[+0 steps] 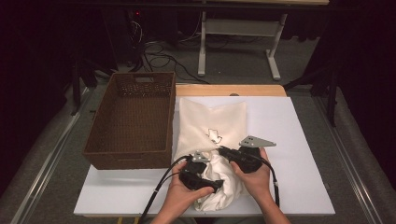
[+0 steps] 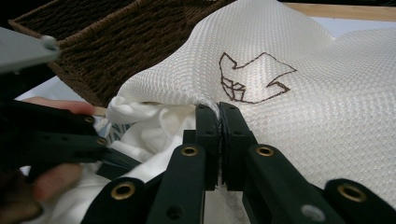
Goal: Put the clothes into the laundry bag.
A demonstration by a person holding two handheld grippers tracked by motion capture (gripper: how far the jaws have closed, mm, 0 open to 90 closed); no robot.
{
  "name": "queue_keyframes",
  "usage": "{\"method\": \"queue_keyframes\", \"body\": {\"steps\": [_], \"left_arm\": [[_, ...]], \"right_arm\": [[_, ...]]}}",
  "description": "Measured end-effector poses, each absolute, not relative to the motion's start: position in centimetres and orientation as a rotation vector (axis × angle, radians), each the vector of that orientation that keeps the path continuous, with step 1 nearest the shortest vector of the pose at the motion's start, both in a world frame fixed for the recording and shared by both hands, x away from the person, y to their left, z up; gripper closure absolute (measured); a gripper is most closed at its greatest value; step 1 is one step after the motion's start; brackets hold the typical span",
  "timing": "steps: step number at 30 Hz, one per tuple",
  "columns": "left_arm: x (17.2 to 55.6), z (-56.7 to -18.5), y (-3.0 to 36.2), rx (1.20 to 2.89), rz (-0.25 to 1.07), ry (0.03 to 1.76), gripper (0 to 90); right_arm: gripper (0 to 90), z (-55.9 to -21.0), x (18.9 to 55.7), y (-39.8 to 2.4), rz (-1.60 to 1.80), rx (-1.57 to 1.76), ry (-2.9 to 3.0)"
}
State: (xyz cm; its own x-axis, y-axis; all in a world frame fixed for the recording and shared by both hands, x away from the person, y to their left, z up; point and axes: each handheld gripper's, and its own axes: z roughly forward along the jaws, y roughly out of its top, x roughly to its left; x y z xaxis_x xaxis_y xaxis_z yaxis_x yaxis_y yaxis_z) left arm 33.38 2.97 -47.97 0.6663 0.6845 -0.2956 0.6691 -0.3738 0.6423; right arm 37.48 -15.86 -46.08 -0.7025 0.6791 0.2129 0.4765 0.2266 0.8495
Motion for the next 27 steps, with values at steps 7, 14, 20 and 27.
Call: {"method": "queue_keyframes", "body": {"steps": [7,14,20,27], "left_arm": [[34.0,-47.1,2.2,2.191,0.165,0.984,71.0],[35.6,-46.2,2.6,1.991,0.35,1.124,71.7],[36.8,-48.1,2.1,2.015,0.263,1.062,47.4],[34.1,-45.7,6.0,1.925,0.226,1.067,22.5]], "right_arm": [[88.5,-45.9,37.2,-15.6,1.487,1.067,2.314],[88.5,-43.9,36.5,-16.0,1.534,1.027,2.246],[88.5,-45.2,37.2,-16.6,1.497,1.098,2.265],[88.5,-45.4,37.5,-17.0,1.493,1.112,2.268]]}}
